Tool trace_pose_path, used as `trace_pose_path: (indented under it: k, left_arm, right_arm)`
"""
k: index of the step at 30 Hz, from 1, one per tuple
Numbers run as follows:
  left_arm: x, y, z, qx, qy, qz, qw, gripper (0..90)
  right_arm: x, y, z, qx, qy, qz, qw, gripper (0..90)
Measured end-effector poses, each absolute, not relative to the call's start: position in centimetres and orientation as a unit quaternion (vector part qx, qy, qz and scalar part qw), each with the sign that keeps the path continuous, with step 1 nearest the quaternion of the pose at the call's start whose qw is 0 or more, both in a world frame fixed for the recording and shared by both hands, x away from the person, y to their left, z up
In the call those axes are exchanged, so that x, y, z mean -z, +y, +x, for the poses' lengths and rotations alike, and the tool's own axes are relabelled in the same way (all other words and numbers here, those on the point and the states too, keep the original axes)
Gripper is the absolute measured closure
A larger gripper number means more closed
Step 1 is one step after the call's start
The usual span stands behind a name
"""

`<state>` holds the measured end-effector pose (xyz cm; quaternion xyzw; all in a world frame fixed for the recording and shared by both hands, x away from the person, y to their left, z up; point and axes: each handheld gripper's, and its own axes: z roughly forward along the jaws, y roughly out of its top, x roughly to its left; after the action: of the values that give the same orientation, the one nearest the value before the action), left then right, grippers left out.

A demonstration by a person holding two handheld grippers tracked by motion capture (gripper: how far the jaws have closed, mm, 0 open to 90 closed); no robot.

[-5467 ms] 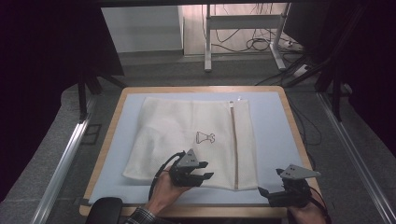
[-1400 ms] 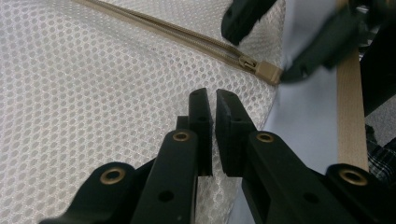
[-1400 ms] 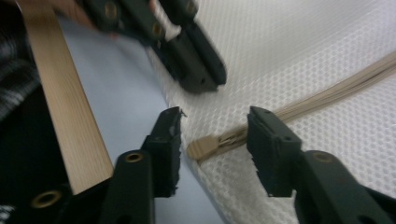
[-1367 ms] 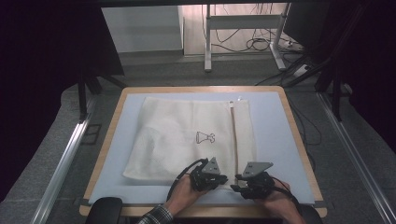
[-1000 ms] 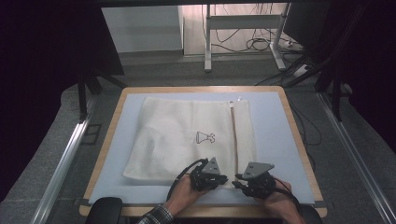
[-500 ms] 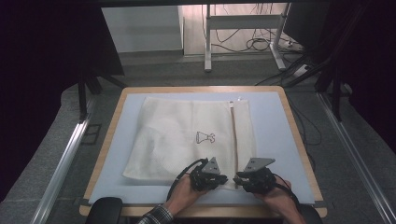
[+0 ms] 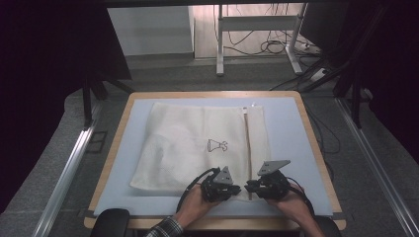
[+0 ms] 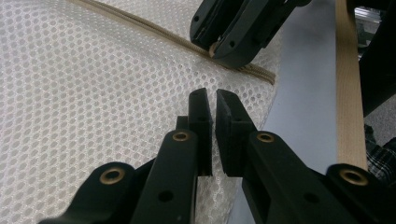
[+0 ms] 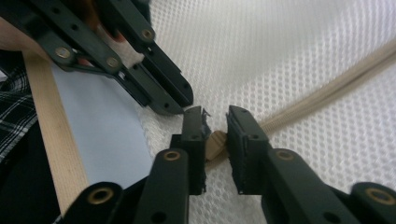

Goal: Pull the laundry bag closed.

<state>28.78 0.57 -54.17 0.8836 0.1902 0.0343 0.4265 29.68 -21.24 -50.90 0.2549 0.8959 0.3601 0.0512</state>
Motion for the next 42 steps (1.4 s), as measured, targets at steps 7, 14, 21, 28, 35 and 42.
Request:
trace_pose_path:
  k: [7, 14, 21, 28, 35, 42]
  left_arm:
    - [54.2, 0.6, 28.8, -0.035, 0.189, 0.884, 0.427, 85.1]
    - [54.2, 0.6, 28.8, -0.034, 0.190, 0.883, 0.427, 85.1]
    - [54.1, 0.6, 28.7, -0.036, 0.190, 0.884, 0.425, 85.0]
    - [54.1, 0.5, 28.4, -0.046, 0.185, 0.884, 0.427, 84.1]
    - [53.9, 0.2, 28.2, -0.010, 0.177, 0.873, 0.453, 85.4]
    - [54.0, -0.8, 27.7, -0.023, 0.170, 0.886, 0.431, 89.8]
  right_arm:
    - [51.0, -20.7, 29.2, -0.343, 0.909, 0.231, 0.053, 83.3]
    - [51.0, -21.0, 29.5, -0.344, 0.905, 0.242, 0.057, 80.6]
    - [50.8, -20.9, 29.3, -0.344, 0.907, 0.236, 0.055, 85.9]
    - [50.8, -20.8, 29.1, -0.342, 0.906, 0.243, 0.055, 86.0]
    - [50.8, -21.0, 29.3, -0.343, 0.904, 0.248, 0.053, 85.9]
    - [50.8, -21.0, 29.3, -0.343, 0.904, 0.249, 0.053, 85.9]
